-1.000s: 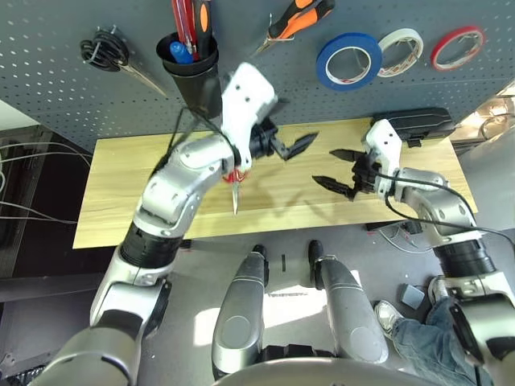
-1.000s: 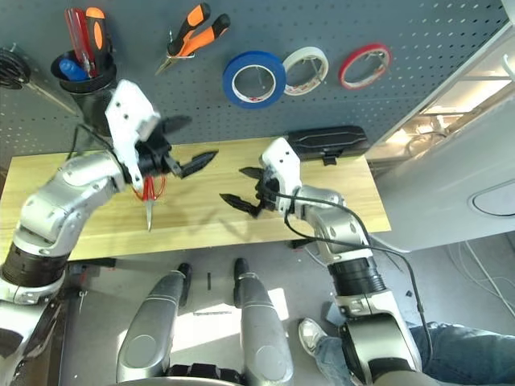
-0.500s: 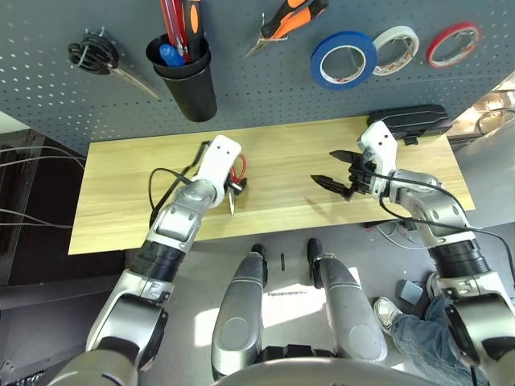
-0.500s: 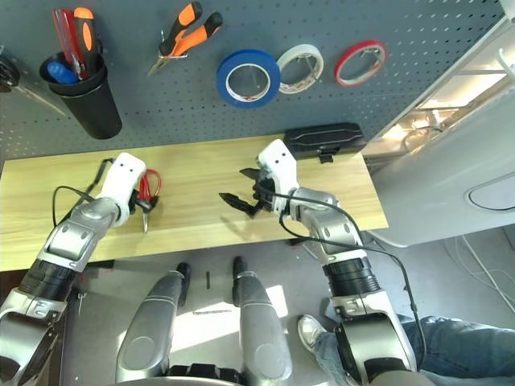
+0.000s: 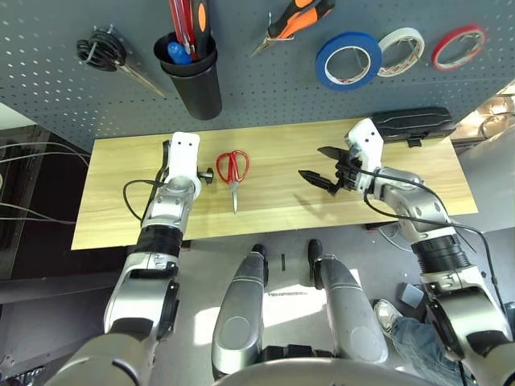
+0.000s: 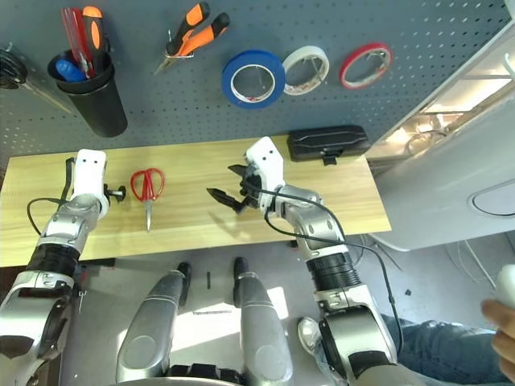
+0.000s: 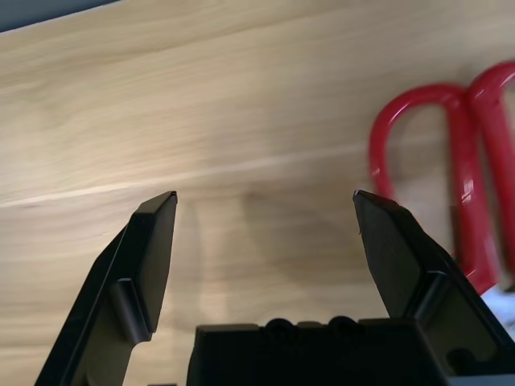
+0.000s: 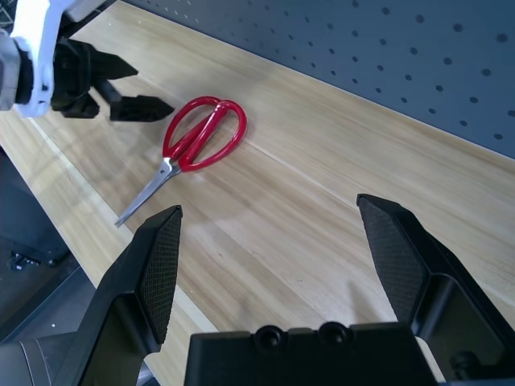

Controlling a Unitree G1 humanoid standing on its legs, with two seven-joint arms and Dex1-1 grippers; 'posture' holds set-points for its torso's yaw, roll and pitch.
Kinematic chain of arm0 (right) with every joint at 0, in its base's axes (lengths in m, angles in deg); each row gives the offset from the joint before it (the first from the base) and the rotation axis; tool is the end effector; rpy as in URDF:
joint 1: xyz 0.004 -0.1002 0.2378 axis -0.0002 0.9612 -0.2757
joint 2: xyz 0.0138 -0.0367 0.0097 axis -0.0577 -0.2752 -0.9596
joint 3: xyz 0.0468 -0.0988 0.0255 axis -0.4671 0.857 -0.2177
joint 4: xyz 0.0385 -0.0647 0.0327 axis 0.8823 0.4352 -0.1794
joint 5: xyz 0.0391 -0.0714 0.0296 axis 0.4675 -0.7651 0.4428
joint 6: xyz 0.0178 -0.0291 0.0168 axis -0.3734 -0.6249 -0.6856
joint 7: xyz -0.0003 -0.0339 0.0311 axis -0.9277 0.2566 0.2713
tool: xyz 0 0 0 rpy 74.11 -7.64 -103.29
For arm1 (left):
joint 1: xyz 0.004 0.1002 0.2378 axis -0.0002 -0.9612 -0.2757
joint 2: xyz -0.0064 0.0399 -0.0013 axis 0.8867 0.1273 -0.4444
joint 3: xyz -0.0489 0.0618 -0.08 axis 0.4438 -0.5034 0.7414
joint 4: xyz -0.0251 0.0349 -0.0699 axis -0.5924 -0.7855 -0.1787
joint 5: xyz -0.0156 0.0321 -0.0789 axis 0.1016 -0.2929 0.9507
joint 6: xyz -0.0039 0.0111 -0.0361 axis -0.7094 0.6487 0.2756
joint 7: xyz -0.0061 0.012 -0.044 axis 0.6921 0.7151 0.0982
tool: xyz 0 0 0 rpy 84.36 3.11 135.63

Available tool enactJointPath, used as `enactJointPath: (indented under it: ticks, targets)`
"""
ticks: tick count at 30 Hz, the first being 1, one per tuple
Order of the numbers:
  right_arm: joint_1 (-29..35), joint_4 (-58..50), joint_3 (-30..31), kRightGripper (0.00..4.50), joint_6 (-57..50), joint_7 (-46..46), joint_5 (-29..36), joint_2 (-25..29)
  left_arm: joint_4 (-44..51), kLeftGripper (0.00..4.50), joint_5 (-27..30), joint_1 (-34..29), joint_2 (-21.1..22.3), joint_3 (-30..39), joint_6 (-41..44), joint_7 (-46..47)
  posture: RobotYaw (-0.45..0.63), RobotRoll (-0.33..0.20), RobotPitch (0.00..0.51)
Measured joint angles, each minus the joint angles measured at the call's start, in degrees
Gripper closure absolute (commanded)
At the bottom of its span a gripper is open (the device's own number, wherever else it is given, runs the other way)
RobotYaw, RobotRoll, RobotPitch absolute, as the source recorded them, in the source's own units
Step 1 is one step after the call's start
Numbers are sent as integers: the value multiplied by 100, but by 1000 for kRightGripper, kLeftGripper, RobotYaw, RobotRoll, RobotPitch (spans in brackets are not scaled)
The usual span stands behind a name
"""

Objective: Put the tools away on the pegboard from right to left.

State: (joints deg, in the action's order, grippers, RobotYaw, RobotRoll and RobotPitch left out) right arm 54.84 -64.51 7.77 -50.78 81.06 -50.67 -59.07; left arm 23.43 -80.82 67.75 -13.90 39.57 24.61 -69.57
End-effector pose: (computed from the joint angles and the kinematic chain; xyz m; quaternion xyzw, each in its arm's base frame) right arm 0.2909 -0.1687 0.1176 -0.0954 0.0567 0.4438 0.8892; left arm 0.3128 0.2191 0.0860 0.0939 0.2249 0.0896 0.9657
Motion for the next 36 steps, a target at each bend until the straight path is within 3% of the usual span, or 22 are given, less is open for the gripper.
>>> enactJointPath:
  ticks: [5, 20, 23, 35, 36]
  targets:
    - [-9, 2, 0, 0, 1, 0, -3, 0, -60, 28, 47, 251, 3, 76, -64, 45, 73, 0, 379]
    - [-6, 1, -1, 0, 1, -4, -5, -2, -71, 28, -95, -39, -41, -198, 499, -332, 68, 0, 380]
    - [-6, 1, -2, 0, 1, -3, -5, -2, -13, 620, -82, -40, -121, -197, 644, -414, 68, 0, 378]
    - [-30, 32, 1, 0, 53, -3, -9, -75, -65, 4410, 362, 84, -545, 134, 1477, -843, 73, 0, 370]
    - [-44, 40, 1, 0, 65, -3, -9, -82, -84, 4462, 379, 85, -573, 144, 1476, -865, 72, 0, 368]
